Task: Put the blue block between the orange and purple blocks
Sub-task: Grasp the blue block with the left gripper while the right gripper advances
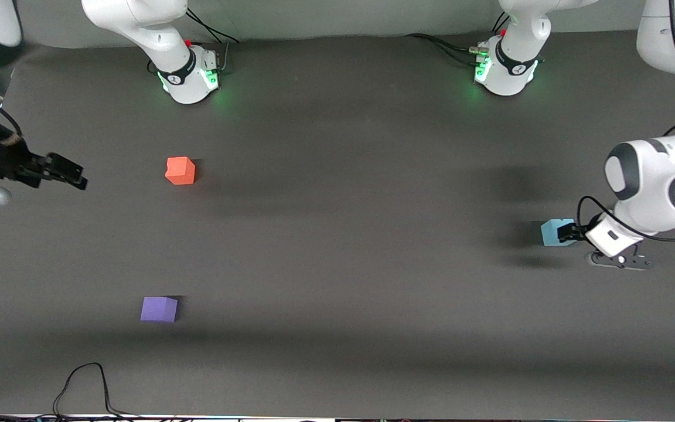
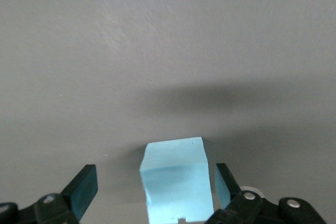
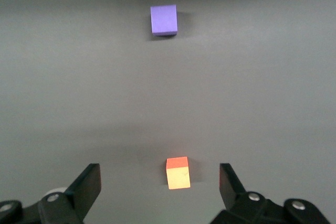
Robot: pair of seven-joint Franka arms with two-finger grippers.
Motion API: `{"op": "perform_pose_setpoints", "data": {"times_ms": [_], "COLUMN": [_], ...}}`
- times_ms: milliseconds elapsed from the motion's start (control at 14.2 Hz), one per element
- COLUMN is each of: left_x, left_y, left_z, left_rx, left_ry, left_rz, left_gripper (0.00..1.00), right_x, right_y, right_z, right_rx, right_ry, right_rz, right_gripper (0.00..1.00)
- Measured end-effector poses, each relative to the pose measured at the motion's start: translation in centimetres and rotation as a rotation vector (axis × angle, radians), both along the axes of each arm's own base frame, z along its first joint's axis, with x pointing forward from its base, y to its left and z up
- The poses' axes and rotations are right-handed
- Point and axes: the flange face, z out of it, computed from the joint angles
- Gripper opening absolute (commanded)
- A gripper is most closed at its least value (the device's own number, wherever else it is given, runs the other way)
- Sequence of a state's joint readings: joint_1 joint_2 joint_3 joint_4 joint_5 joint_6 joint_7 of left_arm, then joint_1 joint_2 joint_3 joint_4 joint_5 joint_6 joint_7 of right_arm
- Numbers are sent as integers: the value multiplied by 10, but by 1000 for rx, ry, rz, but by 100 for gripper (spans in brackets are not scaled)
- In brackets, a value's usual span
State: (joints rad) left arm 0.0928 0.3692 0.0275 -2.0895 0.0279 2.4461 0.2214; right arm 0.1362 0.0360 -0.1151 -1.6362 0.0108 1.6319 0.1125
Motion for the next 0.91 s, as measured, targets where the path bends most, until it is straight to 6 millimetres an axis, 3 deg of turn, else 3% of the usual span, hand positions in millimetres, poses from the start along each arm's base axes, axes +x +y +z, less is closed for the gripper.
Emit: {"op": "perform_pose_setpoints", "data": {"times_ms": [141, 422, 492, 633, 704, 774, 915], "left_x": [-14, -28, -28, -30, -31, -32, -32], "left_y": [-4, -9, -9, -11, -11, -11, -11], "left_z": [-19, -36, -36, -38, -40, -41, -41], "left_rx": [-1, -4, -4, -4, -4, -4, -4], "left_ry": [-6, 14, 15, 20, 24, 27, 29], "left_rz": [-6, -1, 4, 20, 26, 31, 35], "left_gripper": [100, 100, 96, 65, 57, 51, 48], "right_x": [7, 7, 6, 3, 1, -1, -5], "right_y": [5, 21, 35, 68, 84, 97, 119], "right_z": [-13, -8, -7, -6, -5, -4, -5], "right_rx": [-3, -2, -2, 21, 47, 61, 65], "right_ry": [17, 8, 5, 2, -2, -2, 2], "right_rz": [4, -10, 4, 5, -15, -30, -19], "right_gripper": [100, 100, 100, 100, 100, 100, 100]}}
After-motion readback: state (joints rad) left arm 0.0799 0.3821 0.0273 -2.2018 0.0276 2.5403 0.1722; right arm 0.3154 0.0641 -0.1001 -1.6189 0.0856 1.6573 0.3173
